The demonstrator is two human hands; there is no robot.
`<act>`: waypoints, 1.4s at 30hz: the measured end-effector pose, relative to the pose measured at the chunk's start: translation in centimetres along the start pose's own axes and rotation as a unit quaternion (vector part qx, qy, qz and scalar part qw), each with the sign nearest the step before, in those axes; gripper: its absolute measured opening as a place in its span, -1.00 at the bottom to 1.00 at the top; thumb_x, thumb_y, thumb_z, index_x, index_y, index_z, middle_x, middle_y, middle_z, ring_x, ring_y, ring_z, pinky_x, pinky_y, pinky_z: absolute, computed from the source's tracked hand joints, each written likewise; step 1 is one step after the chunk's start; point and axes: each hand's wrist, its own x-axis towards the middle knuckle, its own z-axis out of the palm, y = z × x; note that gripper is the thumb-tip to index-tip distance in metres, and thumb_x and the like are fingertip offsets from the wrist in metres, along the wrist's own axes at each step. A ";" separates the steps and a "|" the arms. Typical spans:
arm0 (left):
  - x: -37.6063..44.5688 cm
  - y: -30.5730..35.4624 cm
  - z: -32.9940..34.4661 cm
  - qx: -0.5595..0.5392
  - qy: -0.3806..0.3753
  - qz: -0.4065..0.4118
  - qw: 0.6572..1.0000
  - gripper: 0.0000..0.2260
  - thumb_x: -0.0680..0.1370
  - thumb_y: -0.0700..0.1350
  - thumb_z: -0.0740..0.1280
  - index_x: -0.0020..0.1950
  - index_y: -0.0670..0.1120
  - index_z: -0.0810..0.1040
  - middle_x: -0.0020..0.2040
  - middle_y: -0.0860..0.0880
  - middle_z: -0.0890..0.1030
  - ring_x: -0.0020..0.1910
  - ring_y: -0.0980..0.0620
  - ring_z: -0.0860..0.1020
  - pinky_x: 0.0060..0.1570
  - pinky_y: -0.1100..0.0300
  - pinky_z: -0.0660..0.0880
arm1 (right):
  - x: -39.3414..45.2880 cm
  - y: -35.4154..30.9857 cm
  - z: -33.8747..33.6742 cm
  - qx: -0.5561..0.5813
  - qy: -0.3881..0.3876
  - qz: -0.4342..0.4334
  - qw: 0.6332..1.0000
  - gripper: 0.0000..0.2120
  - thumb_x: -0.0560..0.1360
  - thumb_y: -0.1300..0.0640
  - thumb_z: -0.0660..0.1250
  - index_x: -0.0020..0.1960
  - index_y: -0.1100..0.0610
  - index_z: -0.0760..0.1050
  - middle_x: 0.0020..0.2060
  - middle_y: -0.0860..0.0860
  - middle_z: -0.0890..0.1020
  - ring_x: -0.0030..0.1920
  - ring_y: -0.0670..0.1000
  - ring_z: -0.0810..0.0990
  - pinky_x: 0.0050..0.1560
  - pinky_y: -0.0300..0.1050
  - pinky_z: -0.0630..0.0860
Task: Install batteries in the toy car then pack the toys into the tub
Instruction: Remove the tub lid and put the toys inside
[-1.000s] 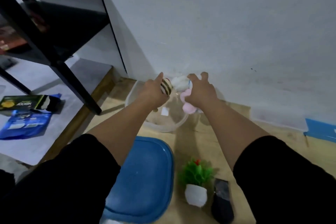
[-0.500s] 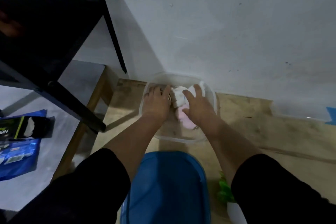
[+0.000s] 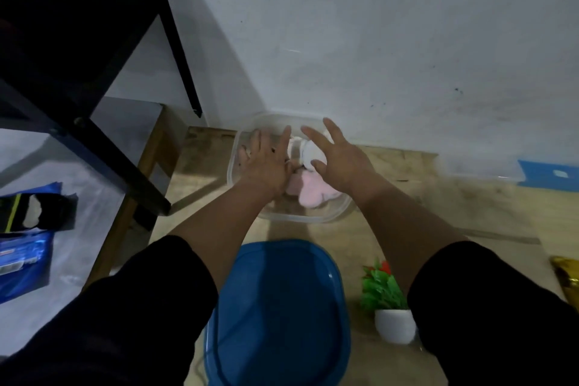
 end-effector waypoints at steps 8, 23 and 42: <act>-5.2 5.1 -1.6 -0.043 0.076 0.047 0.995 -0.41 0.60 0.18 0.03 0.55 0.07 -0.14 0.53 -0.13 -0.01 0.50 -0.15 -0.08 0.40 -0.20 0.07 | -6.8 2.6 -4.8 0.035 0.056 -0.007 0.998 -0.35 0.54 0.05 0.22 0.48 -0.26 -0.06 0.52 0.03 -0.01 0.14 0.19 0.53 0.00 -0.05 0.46; -19.2 17.2 9.6 0.007 -0.173 0.113 0.978 -0.08 0.43 0.15 0.41 0.50 0.23 -0.24 0.53 -0.10 -0.26 0.50 -0.21 -0.19 0.37 -0.26 0.15 | -26.3 13.0 3.7 0.057 -0.148 0.107 0.982 -0.18 0.40 -0.21 0.36 0.48 -0.23 -0.07 0.43 0.17 0.15 0.37 0.27 0.29 0.31 0.10 0.38; -18.3 14.7 5.9 -0.105 0.004 0.104 0.989 -0.12 0.42 -0.05 0.46 0.55 0.10 -0.06 0.45 -0.24 0.07 0.39 -0.25 0.13 0.32 -0.05 0.25 | -22.9 9.5 -0.1 0.163 -0.051 0.094 0.981 -0.22 0.46 0.17 0.36 0.52 -0.03 -0.02 0.28 0.19 0.48 0.25 0.22 0.46 0.16 -0.02 0.41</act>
